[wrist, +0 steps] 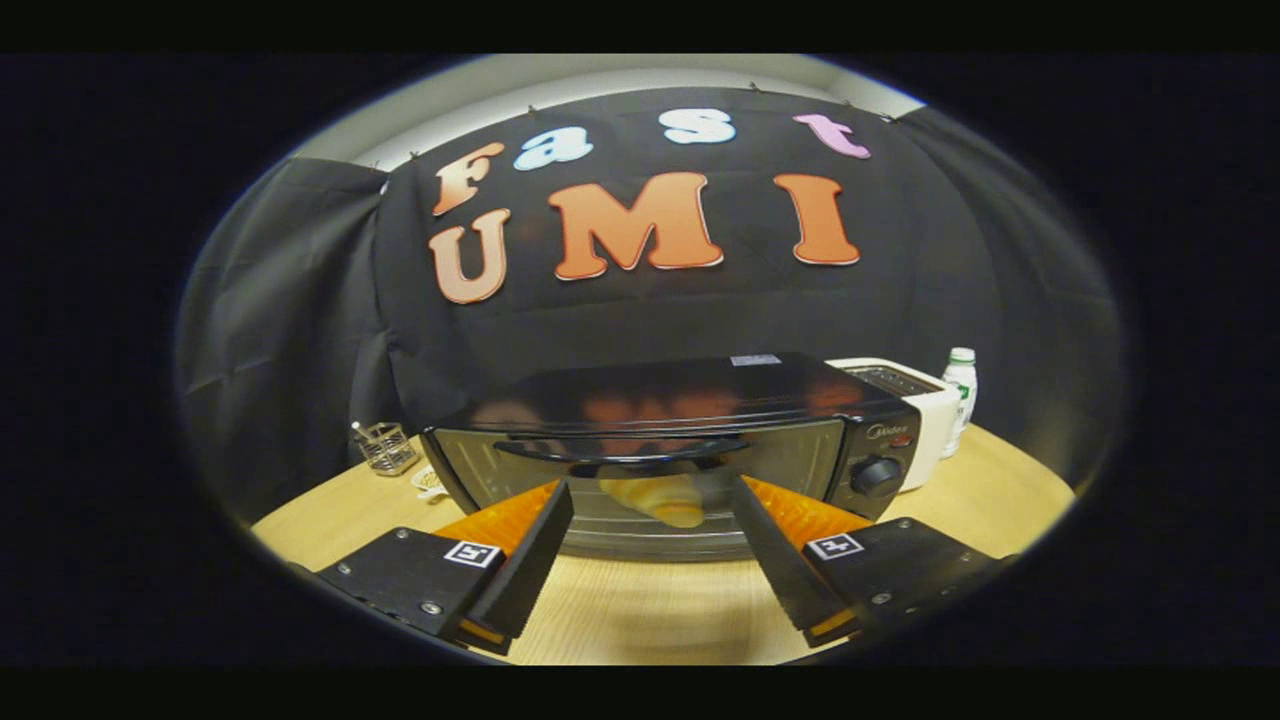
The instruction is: Open the toaster oven, put the food inside, and close the toaster oven door.
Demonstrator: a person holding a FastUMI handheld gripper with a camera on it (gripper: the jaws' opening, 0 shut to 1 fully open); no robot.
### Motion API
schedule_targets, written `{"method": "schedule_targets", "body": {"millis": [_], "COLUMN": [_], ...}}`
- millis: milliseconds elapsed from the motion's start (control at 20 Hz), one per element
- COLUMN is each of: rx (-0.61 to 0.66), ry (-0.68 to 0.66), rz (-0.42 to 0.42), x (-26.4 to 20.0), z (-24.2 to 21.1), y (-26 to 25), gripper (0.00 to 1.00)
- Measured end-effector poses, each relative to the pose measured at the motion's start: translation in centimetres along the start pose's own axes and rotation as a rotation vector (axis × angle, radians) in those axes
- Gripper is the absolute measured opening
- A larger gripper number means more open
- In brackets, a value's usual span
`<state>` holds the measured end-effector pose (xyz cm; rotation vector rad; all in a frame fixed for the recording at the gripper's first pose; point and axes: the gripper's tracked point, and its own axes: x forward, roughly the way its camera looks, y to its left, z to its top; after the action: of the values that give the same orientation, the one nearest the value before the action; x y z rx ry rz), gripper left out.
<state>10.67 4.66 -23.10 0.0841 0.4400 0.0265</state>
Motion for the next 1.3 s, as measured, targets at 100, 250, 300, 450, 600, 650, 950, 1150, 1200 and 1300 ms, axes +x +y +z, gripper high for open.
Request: {"method": "schedule_targets", "body": {"millis": [100, 250, 300, 450, 600, 650, 950, 1150, 1200, 1300], "rx": [-0.031, -0.038, -0.041, -0.06, -0.09, -0.09, -0.126, -0.171, -0.179, -0.171], "ry": [-0.074, -0.161, -0.194, -0.32, -0.369, -0.39, -0.476, -0.549, -0.549, -0.542], "rz": [-0.02, 0.0, 0.006, -0.016, -0.04, -0.029, 0.016, 0.011, -0.014, -0.029], "x": [-1.6, -5.0, -6.3, -9.8, -13.0, -14.1, -19.1, -20.6, -20.5, -20.6], "z": [2.3, 5.5, 6.8, 11.1, 13.8, 14.8, 17.8, 18.8, 18.9, 18.7], "y": [-0.9, -0.7, -0.6, -1.7, -2.6, -2.3, -1.2, -1.5, -2.1, -2.3], "gripper": [0.96, 0.95, 0.95, 0.95, 0.96, 0.96, 0.97, 0.98, 0.98, 0.98]}}
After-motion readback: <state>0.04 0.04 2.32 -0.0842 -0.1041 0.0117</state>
